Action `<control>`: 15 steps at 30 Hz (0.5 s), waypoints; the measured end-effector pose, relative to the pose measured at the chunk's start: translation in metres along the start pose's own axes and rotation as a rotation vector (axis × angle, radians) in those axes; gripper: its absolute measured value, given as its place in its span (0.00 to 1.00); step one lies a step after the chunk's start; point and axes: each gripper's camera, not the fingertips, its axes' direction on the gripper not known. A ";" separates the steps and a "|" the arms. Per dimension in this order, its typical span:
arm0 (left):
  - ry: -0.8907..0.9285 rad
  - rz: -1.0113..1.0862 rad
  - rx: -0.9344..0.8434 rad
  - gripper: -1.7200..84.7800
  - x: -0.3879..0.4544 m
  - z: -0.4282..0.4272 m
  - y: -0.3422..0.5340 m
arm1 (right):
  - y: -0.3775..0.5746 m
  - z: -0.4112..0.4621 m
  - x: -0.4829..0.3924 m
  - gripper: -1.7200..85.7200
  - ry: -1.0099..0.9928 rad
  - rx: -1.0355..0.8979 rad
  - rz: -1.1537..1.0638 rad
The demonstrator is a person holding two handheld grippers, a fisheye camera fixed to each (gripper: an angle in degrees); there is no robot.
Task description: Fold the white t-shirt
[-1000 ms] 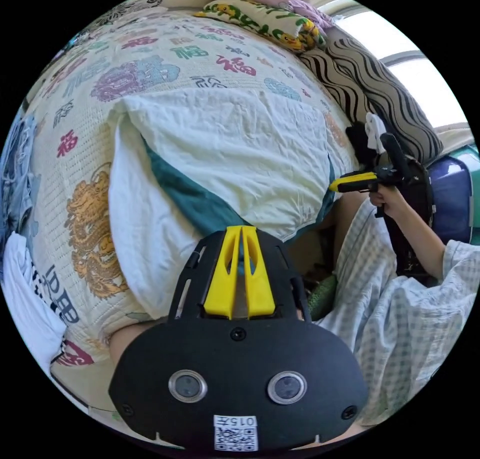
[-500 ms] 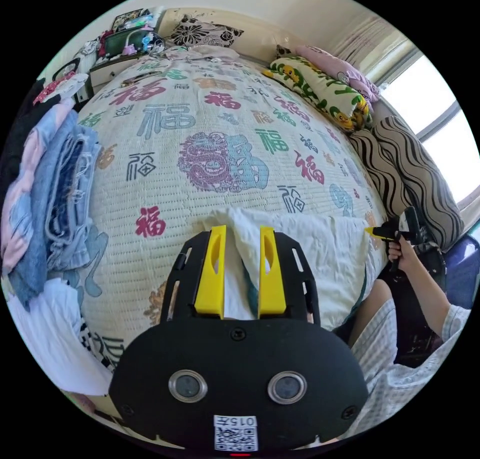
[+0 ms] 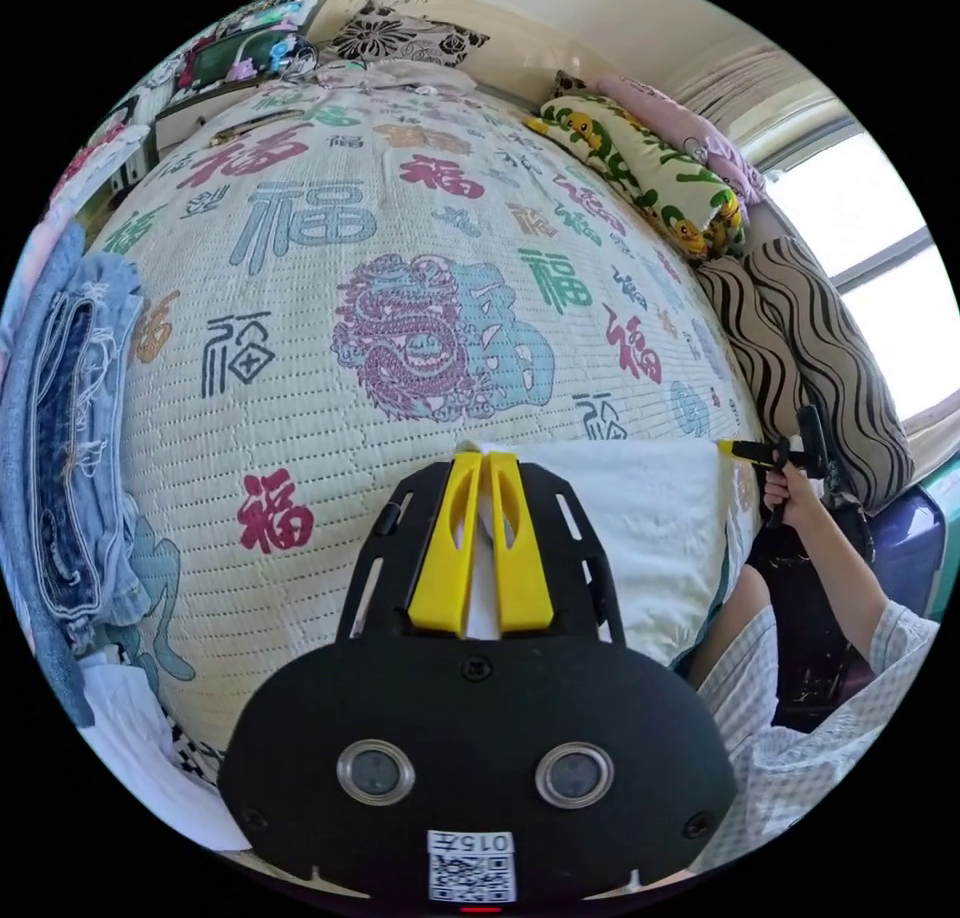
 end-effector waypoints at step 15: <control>0.065 0.279 -0.206 0.07 0.114 0.019 0.116 | 0.103 0.085 -0.089 0.02 0.017 -0.331 -0.347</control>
